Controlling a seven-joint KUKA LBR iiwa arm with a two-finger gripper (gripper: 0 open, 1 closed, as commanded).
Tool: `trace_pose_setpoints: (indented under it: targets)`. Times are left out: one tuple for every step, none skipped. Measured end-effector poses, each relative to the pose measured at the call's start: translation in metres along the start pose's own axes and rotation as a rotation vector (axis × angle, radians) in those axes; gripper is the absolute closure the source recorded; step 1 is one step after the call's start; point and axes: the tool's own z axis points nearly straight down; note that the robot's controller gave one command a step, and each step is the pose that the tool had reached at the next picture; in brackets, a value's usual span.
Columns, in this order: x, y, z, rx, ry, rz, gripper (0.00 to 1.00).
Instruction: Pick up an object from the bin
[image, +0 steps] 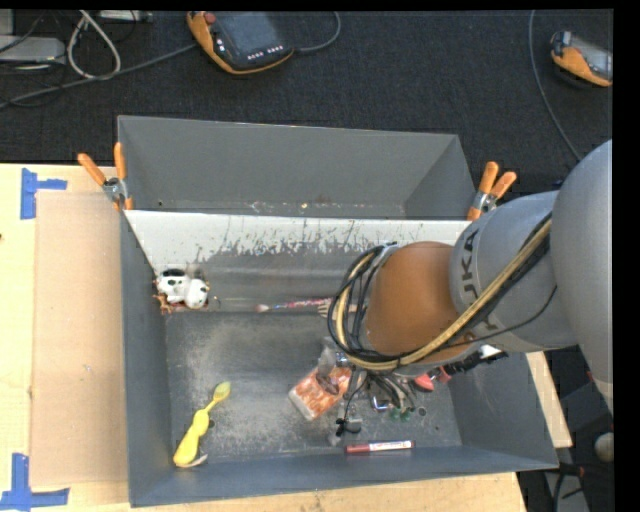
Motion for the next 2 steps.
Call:
trace_pose_setpoints:
  targets:
    - [-0.0199,0.0062,0.0097,0.001,-0.009,-0.046,1.0]
    - [-0.0199,0.0062,0.0096,0.001,-0.009,-0.046,1.0]
